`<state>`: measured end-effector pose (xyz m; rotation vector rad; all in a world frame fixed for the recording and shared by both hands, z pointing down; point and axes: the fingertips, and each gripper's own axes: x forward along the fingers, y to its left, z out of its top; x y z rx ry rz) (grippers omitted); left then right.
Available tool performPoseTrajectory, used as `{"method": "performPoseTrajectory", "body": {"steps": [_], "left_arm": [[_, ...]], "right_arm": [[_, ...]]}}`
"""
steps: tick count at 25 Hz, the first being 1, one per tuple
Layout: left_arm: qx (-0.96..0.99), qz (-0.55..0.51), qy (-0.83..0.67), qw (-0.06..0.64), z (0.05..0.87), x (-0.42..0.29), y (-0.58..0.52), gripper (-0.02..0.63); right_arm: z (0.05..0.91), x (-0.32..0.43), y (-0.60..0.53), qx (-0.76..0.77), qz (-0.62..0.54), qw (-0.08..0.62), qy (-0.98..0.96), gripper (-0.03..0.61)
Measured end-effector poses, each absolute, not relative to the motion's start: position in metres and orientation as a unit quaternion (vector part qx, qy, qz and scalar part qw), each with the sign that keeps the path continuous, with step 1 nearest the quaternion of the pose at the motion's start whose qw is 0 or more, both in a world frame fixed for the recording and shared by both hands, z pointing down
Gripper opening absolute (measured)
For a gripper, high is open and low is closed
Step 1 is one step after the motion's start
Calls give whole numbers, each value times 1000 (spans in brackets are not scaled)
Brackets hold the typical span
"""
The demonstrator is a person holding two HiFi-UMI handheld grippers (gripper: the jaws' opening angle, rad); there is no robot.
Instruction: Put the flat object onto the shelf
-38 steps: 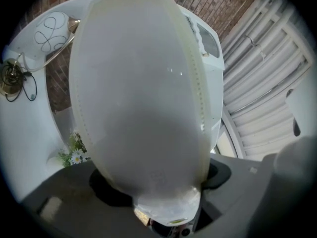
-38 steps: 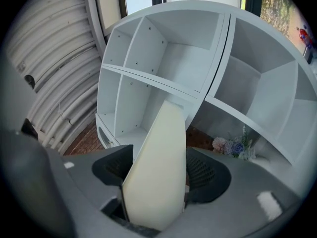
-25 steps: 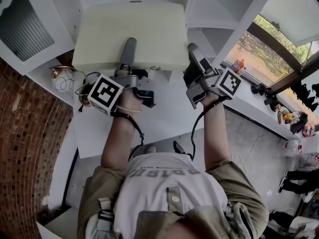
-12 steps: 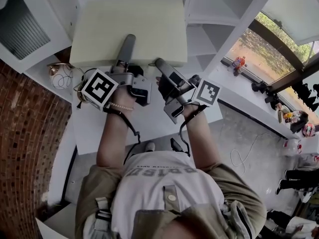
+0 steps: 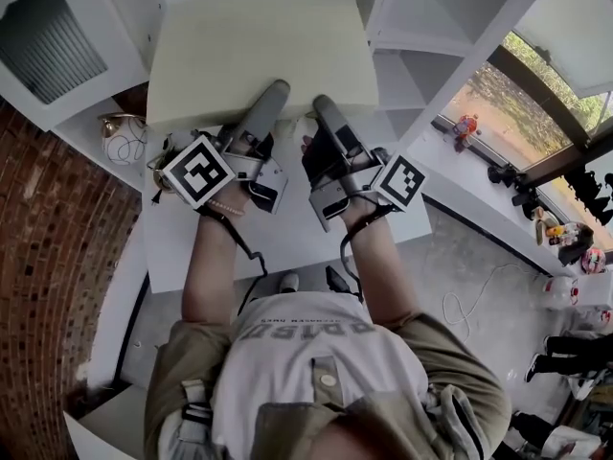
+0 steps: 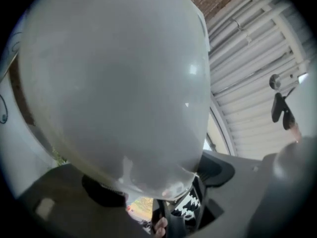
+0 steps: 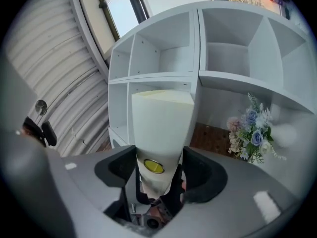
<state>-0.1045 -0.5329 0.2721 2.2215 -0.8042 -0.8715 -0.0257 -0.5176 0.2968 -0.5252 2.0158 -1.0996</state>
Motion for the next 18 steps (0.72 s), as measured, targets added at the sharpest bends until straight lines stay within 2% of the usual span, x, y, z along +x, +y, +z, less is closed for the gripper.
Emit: {"method": "performPoseTrajectory", "body": {"steps": [4,7,13,18], "left_arm": [[876,-262,-302,269,287,-104,-521,434],[882,-250,-308,255,289,-111,-516,434],[868,-255,-334,264,299,-120,-508,433],[849,-274,-335,302,312,-106,-508,394]], "right_arm": [[293,-19,-524,-225,-435,410,769,291],[290,-15,-529,-244,-433,428,755,288],[288,-12,-536,-263,-432,442,741,288],[287,-11,-539,-262,-434,441,741,290]]}}
